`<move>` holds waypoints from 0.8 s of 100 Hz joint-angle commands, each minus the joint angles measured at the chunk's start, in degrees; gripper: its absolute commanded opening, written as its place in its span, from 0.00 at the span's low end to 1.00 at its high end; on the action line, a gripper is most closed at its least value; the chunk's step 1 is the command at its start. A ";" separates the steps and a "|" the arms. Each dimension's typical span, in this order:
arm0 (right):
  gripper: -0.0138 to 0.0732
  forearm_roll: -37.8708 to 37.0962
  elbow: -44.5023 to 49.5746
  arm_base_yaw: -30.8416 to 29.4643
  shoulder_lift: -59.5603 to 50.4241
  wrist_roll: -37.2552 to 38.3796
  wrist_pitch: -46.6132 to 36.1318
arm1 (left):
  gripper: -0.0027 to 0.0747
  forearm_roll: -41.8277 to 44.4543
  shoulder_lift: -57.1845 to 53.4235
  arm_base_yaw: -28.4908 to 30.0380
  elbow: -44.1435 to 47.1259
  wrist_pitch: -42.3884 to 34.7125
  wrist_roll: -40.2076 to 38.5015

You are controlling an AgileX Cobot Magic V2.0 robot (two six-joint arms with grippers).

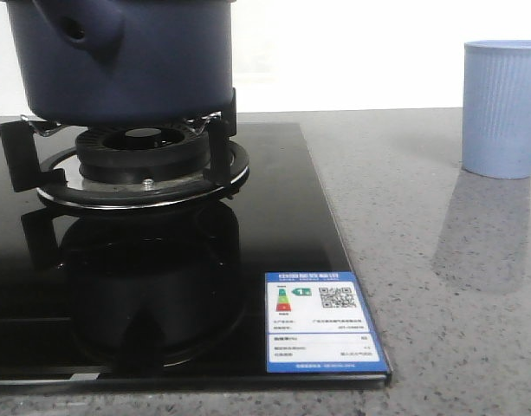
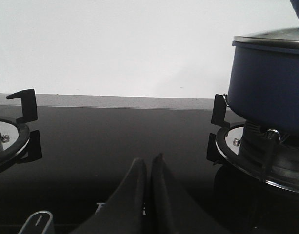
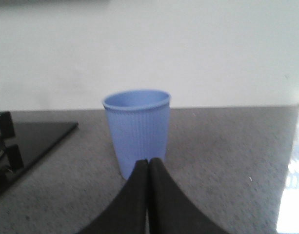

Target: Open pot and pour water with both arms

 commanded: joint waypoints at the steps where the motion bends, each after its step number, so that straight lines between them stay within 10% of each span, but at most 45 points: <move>1: 0.09 8.10 -3.22 0.22 0.52 -9.97 0.47 | 0.01 -0.44 -1.52 0.04 0.75 -4.33 -0.51; 19: 0.09 14.65 -3.05 0.22 0.25 -21.24 2.43 | 0.01 -0.44 -1.52 0.04 0.75 -4.33 -0.51; 80: 0.09 14.91 4.94 -4.73 -10.75 -21.30 9.18 | 0.01 -0.44 -1.52 0.04 0.75 -4.33 -0.51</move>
